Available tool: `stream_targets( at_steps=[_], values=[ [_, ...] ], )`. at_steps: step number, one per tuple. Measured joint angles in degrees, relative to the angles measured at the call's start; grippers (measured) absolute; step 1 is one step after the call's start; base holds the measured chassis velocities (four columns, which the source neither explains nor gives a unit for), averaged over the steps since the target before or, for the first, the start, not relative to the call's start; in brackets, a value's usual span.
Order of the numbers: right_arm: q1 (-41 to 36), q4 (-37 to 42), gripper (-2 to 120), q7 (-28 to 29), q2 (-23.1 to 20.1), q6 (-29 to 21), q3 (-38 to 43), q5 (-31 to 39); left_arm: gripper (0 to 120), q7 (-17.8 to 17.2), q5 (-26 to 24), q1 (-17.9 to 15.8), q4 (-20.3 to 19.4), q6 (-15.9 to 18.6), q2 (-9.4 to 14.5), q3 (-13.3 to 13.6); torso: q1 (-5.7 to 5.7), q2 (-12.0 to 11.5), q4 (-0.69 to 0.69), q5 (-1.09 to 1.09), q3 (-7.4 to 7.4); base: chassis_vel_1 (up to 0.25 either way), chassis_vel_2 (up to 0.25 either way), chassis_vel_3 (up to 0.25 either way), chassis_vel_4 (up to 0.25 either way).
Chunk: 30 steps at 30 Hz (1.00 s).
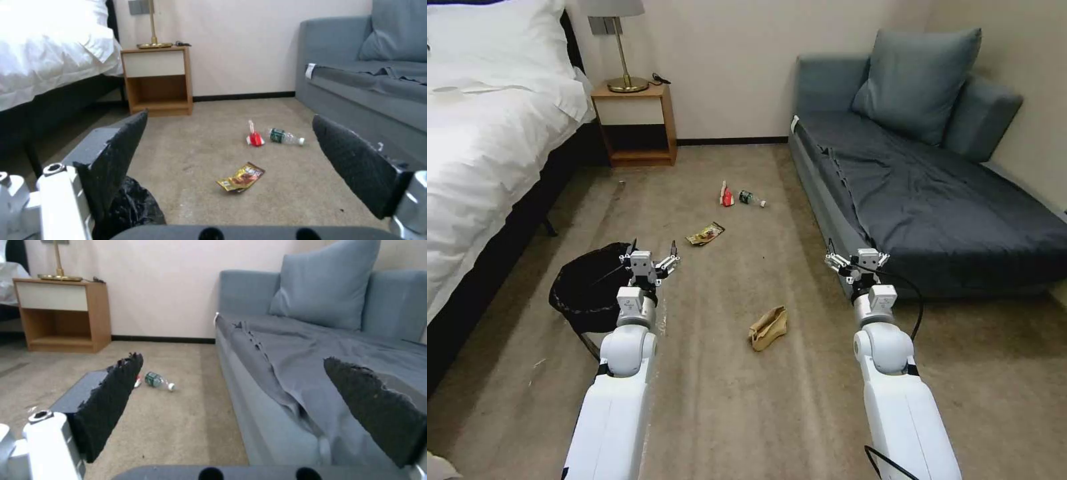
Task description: Pick up the trash bin, then pick up the garbage on the floor and place it into the trash bin.
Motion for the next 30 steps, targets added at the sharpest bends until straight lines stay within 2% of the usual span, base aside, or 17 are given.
stream_targets(
  at_steps=[23,24,26,28,30],
  values=[
    [-0.69,0.51,100,0.07,-0.34,0.22,0.33,0.34,99,0.05,-0.30,0.30,-0.47,0.15,0.18,-0.22,0.00,0.00,0.01,0.00,0.00,0.000,0.000,0.000,0.000],
    [-2.47,2.27,100,0.44,-1.28,1.18,1.24,1.27,99,0.07,-1.10,1.19,-2.03,0.80,0.69,-0.81,0.00,0.00,0.02,0.00,0.00,0.000,0.000,0.000,0.000],
    [-3.82,2.95,100,0.76,-1.90,1.39,1.90,1.48,100,-0.24,-1.25,1.59,-2.59,0.95,0.99,-1.34,0.00,0.01,-0.01,-0.04,-0.01,0.000,0.000,0.000,0.000],
    [-4.87,3.70,100,0.65,-2.07,1.76,1.70,2.06,100,0.15,-1.71,2.11,-3.46,1.29,0.99,-1.11,0.00,0.00,0.00,0.02,0.00,0.000,0.000,0.000,0.000],
    [-9.03,7.75,100,2.14,-4.59,4.11,4.35,4.83,100,-0.20,-3.60,4.42,-7.43,3.15,2.50,-3.35,0.00,0.00,0.00,-0.02,-0.01,0.000,0.000,0.000,0.000]
  ],
)
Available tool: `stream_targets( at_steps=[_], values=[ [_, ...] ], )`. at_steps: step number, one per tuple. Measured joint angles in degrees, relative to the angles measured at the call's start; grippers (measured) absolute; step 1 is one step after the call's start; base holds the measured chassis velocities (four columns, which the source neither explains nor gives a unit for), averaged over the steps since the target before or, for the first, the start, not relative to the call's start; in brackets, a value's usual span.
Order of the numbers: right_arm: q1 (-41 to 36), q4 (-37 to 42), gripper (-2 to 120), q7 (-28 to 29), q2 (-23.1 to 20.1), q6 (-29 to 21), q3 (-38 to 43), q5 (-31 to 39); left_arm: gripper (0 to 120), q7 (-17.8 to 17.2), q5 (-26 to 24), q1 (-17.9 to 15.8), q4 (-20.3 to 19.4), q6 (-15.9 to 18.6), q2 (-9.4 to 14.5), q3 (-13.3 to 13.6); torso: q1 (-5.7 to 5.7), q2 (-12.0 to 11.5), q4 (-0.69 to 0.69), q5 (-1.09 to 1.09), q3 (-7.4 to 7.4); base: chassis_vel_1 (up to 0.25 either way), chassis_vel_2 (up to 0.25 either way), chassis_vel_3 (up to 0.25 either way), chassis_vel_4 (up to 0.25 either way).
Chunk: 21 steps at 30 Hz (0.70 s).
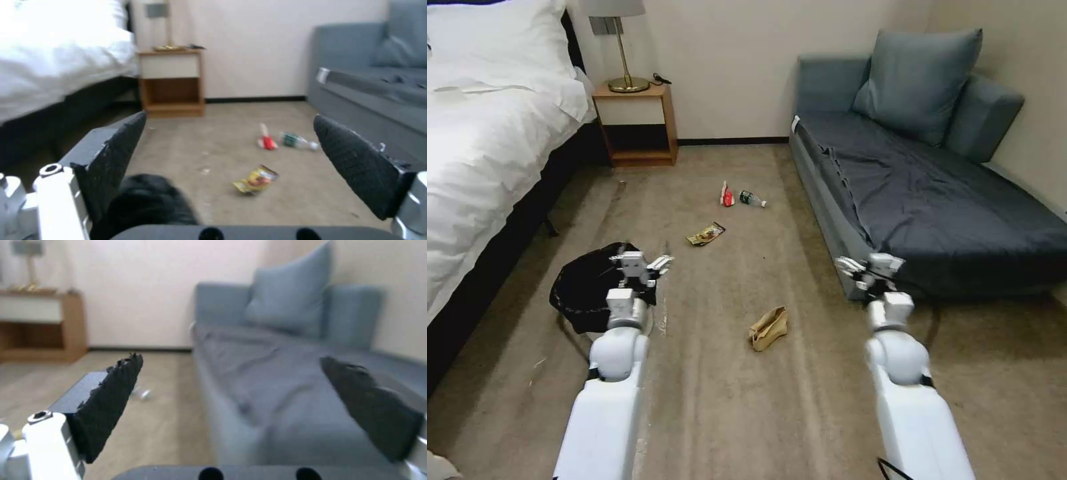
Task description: Pick up the trash bin, then pick up the garbage on the floor and place it into the trash bin.
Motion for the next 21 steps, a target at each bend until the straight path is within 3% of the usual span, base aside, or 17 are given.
stream_targets(
  at_steps=[3,4,5,7,8,9,10,12,15,21],
  values=[
    [-3.55,3.67,100,1.18,-2.14,1.48,1.31,2.35,100,-0.13,-2.18,2.69,-4.32,2.10,1.50,-2.04,0.00,0.00,-0.07,0.00,0.00,0.000,0.000,0.000,0.000],
    [-3.81,5.02,100,1.27,-2.59,1.33,0.57,3.13,100,-0.12,-3.81,4.65,-7.65,3.63,2.60,-3.44,0.00,0.01,-0.04,0.01,-0.01,0.000,0.000,0.000,0.000],
    [-3.81,5.02,100,1.27,-2.59,1.33,0.57,3.13,100,-0.12,-3.81,4.65,-7.65,3.63,2.60,-3.44,0.00,0.01,-0.04,0.01,-0.01,0.000,0.000,0.000,0.000],
    [-3.88,6.01,100,1.12,-2.99,0.66,-1.56,4.75,100,-0.47,-5.59,6.96,-11.46,5.46,3.98,-5.47,0.00,0.01,0.05,0.04,0.00,0.000,0.000,0.000,0.000],
    [-3.88,6.01,100,1.12,-2.99,0.66,-1.56,4.75,100,-0.47,-5.59,6.96,-11.46,5.46,3.98,-5.47,0.00,0.01,0.05,0.04,0.00,0.000,0.000,0.000,0.000],
    [-3.87,6.18,100,0.45,-3.06,0.77,-2.46,5.32,100,2.05,-3.85,8.02,-12.60,4.42,4.70,-6.85,0.00,0.00,0.00,0.00,0.00,0.000,0.000,0.000,0.000],
    [-3.76,6.15,100,-0.89,-3.21,1.43,-3.41,5.79,100,4.37,-1.97,8.91,-13.18,3.14,5.39,-8.76,0.00,0.00,0.03,0.03,0.00,0.000,0.000,0.000,0.000],
    [-3.60,5.94,100,-2.21,-3.25,2.28,-4.05,6.15,100,5.96,-1.13,9.51,-13.52,2.47,5.68,-9.53,0.00,0.01,0.00,0.05,0.00,0.000,0.000,0.000,0.000],
    [-3.32,5.00,100,-8.32,-3.58,5.00,-5.78,8.05,100,6.40,-1.36,11.57,-13.61,0.48,6.41,-11.17,0.00,0.00,-0.01,0.02,0.00,0.000,0.000,0.000,0.000],
    [-3.18,3.23,100,-11.73,-3.21,7.50,-7.97,7.90,100,4.57,-3.68,15.48,-13.25,-0.01,6.82,-13.66,0.00,0.00,0.00,0.02,0.00,0.000,0.000,0.000,0.000]
  ],
)
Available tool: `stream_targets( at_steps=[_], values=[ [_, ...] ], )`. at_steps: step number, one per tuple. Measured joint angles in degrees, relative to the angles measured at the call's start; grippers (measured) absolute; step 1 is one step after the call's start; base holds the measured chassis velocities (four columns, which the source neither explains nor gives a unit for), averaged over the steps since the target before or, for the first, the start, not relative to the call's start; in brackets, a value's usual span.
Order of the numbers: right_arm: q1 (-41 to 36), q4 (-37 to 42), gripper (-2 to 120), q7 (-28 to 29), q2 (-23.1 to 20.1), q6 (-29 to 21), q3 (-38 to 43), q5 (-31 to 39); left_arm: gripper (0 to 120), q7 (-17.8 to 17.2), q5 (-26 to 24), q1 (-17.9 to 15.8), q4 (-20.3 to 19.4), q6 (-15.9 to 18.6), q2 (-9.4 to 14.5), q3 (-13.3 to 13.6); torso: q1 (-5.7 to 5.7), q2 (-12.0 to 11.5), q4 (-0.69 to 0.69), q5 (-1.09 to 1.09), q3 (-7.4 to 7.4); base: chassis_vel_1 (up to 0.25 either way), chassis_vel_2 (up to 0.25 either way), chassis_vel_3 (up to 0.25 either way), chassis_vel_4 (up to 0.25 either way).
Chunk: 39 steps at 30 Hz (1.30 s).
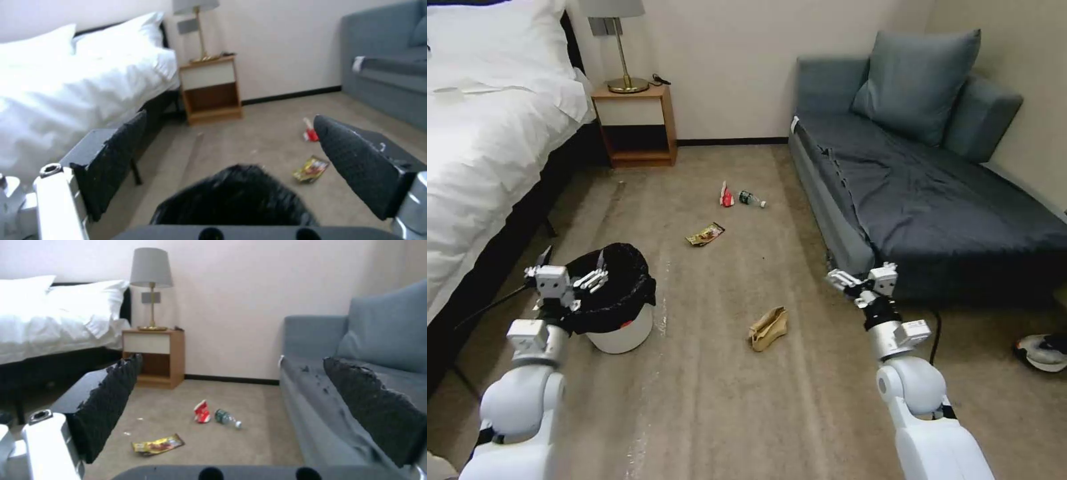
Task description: Pick up the trash bin, then pick up the garbage on the floor and place it into the trash bin.
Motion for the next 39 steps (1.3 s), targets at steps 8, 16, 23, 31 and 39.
stream_targets(
  at_steps=[8,16,23,31,39],
  values=[
    [-1.30,-0.51,100,0.13,0.20,1.05,-0.58,-0.16,99,-9.59,-11.84,-0.84,1.16,6.69,-1.30,-2.63,0.00,0.00,0.00,0.00,0.00,0.000,0.000,0.000,0.000],
    [-2.16,-0.29,100,0.24,-0.24,1.58,0.71,0.37,99,-22.69,-21.16,-6.28,3.15,10.69,-3.25,-4.25,0.00,0.00,-0.01,0.00,0.00,0.000,0.000,0.000,0.000],
    [-3.50,-0.07,100,0.21,-0.36,2.39,1.50,0.45,99,-29.63,-28.58,-13.28,8.14,16.44,-2.24,-5.37,0.00,0.00,-0.01,0.01,0.01,0.000,0.000,0.000,0.000],
    [-4.54,-0.35,100,0.06,-0.27,3.20,2.01,0.35,99,-34.26,-37.59,-18.21,14.31,25.04,1.06,-4.78,0.00,0.00,-0.01,0.00,0.01,0.000,0.000,0.000,0.000],
    [-5.28,-0.32,100,-0.26,-0.23,3.35,2.53,0.77,97,-34.72,-39.98,-23.24,20.75,26.87,2.36,-3.15,0.00,0.00,-0.01,0.00,0.01,0.000,0.000,0.000,0.000]
  ],
)
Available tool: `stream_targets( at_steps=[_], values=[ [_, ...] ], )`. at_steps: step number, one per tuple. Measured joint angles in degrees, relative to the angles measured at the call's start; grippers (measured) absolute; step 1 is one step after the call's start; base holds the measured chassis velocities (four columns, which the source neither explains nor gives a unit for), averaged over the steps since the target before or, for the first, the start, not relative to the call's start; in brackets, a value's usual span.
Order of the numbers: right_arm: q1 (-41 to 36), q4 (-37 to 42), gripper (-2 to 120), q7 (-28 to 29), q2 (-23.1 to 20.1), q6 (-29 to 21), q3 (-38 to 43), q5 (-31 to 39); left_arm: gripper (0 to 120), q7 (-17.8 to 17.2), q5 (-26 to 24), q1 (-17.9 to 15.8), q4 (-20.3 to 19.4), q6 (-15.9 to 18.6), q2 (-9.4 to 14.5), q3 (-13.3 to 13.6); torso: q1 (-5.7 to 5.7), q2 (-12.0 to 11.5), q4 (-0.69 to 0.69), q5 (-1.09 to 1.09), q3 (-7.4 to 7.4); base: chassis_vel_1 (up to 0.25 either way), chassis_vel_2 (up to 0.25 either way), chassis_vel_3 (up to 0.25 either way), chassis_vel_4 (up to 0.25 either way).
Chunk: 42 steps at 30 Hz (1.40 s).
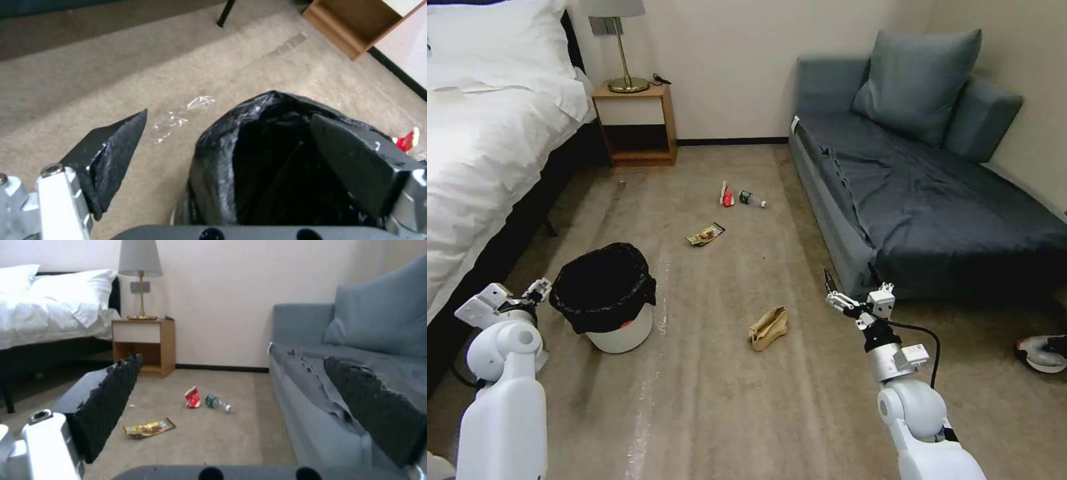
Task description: Pick up the trash bin, then pick up the garbage on the floor and place it into the trash bin.
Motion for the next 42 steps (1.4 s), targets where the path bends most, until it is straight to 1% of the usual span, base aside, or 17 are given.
stream_targets(
  at_steps=[3,4,7,8,12,15,17,24,28,29,32,33,35,36,38,39,42],
  values=[
    [-0.40,0.12,100,-0.19,0.05,0.21,0.06,0.03,94,0.09,-0.29,-1.63,2.36,0.29,0.68,0.44,0.00,0.00,0.00,0.00,0.00,0.000,0.000,0.000,0.000],
    [-0.69,0.28,100,-0.29,0.07,0.32,0.10,0.04,88,0.34,-0.47,-2.48,4.09,0.35,1.02,0.69,0.00,0.00,0.00,0.00,0.00,0.000,0.000,0.000,0.000],
    [-0.90,0.39,100,-0.39,0.08,0.42,0.18,0.04,84,0.55,-0.59,-3.00,5.55,0.36,1.19,0.85,0.00,0.00,0.00,0.00,0.00,0.000,0.000,0.000,0.000],
    [-1.16,0.52,100,-0.50,0.08,0.49,0.25,0.03,81,1.00,-0.51,-3.47,7.48,0.35,1.24,0.95,0.00,0.00,0.00,-0.01,0.00,0.000,0.000,0.000,0.000],
    [-1.55,0.74,100,-0.88,0.05,0.60,0.34,-0.08,86,2.42,-0.62,-3.69,10.21,0.31,1.09,1.15,0.00,0.00,0.01,0.00,0.00,0.000,0.000,0.000,0.000],
    [-1.65,0.76,100,-0.97,0.07,0.69,0.34,-0.16,90,2.91,-0.72,-3.72,10.96,0.35,0.87,1.21,0.00,0.00,0.01,0.00,0.00,0.000,0.000,0.000,0.000],
    [-2.03,0.84,100,-1.13,0.28,1.02,0.09,-0.29,93,3.72,-0.92,-4.44,12.93,0.30,0.59,1.38,0.00,0.00,0.01,-0.01,0.00,0.000,0.000,0.000,0.000],
    [-3.07,1.07,100,-1.39,0.87,1.86,-0.66,-0.43,94,4.61,-1.05,-6.61,17.30,0.04,0.62,2.18,0.00,0.00,0.00,0.00,0.00,0.000,0.000,0.000,0.000],
    [-3.81,1.16,100,-1.73,1.15,2.71,-0.91,-0.74,83,5.01,-0.59,-6.95,18.52,-0.21,0.29,2.39,0.00,0.00,0.01,0.00,0.00,0.000,0.000,0.000,0.000],
    [-3.81,1.16,100,-1.73,1.15,2.71,-0.91,-0.74,83,5.01,-0.59,-6.95,18.52,-0.21,0.29,2.39,0.00,0.00,0.01,0.00,0.00,0.000,0.000,0.000,0.000],
    [-4.31,1.16,100,-1.81,1.20,3.33,-0.92,-0.87,67,5.90,0.07,-6.84,19.06,-0.99,0.03,2.37,0.00,0.00,0.01,0.03,0.00,0.000,0.000,0.000,0.000],
    [-4.31,1.16,100,-1.81,1.20,3.33,-0.92,-0.87,67,5.90,0.07,-6.84,19.06,-0.99,0.03,2.37,0.00,0.00,0.01,0.03,0.00,0.000,0.000,0.000,0.000],
    [-4.55,1.21,100,-1.86,1.38,3.53,-1.00,-1.04,56,6.39,0.19,-6.55,19.11,-1.29,-0.16,2.36,0.00,0.00,0.01,0.04,-0.01,0.000,0.000,0.000,0.000],
    [-4.55,1.21,100,-1.86,1.38,3.53,-1.00,-1.04,56,6.39,0.19,-6.55,19.11,-1.29,-0.16,2.36,0.00,0.00,0.01,0.04,-0.01,0.000,0.000,0.000,0.000],
    [-4.78,1.47,100,-2.26,1.62,3.58,-1.40,-1.18,44,6.95,0.23,-5.98,18.66,-1.22,-0.21,2.40,0.00,0.00,0.02,0.03,-0.01,0.000,0.000,0.000,0.000],
    [-4.78,1.47,100,-2.26,1.62,3.58,-1.40,-1.18,44,6.95,0.23,-5.98,18.66,-1.22,-0.21,2.40,0.00,0.00,0.02,0.03,-0.01,0.000,0.000,0.000,0.000],
    [-4.92,1.54,100,-2.62,1.71,3.66,-1.82,-1.58,34,7.46,0.28,-5.42,18.19,-1.13,-0.18,2.43,0.00,0.00,0.02,0.02,-0.01,0.000,0.000,0.000,0.000]
  ],
)
